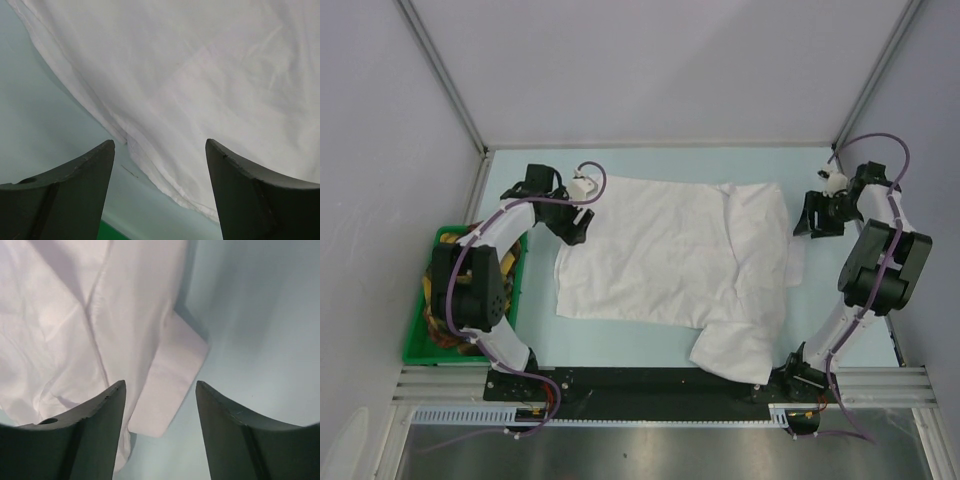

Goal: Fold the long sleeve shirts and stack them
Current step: Flatten the shirt out

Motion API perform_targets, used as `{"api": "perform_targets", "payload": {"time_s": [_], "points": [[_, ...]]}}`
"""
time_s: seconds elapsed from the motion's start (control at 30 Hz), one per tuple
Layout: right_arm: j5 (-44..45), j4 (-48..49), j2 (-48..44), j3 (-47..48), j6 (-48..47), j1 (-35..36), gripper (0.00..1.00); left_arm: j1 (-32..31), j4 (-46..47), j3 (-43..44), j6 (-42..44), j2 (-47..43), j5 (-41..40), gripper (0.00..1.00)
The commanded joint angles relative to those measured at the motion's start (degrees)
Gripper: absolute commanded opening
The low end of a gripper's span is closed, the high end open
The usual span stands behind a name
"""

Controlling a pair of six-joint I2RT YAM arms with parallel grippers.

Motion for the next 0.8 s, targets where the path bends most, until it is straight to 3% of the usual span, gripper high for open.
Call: {"api": "perform_targets", "payload": {"time_s": [0.0,0.07,0.2,0.3,0.37,0.7,0.77], "points": [[3.7,-2.3,-9.0,-1.9,-3.4,4.8,0.59,0.4,0.4,4.0,1.4,1.3,2.8,0.79],[4.6,-3.1,-9.3,-3.1,-3.4,9.2,0.53,0.4,-1.0,7.0,1.7,3.9,3.6,0.79],[6.6,-1.8,-8.9,-6.4,-2.2,14.9,0.52,0.4,-2.0,12.4,2.1,6.1,5.0,0.80],[6.8,-1.7,-7.3,-8.7,-1.1,17.3,0.53,0.3,-1.8,13.2,2.8,7.8,5.7,0.80],[8.3,-1.1,-7.0,-10.4,-0.1,18.6,0.59,-0.2,-1.9,13.6,3.1,9.6,4.6,0.81],[8.6,0.1,-3.6,-10.8,1.7,20.0,0.62,-0.1,-1.7,12.1,3.5,12.2,3.3,0.81],[6.7,-1.5,-3.7,-10.2,0.7,20.0,0.54,-0.1,-1.8,12.2,3.3,12.5,3.8,0.81]]}}
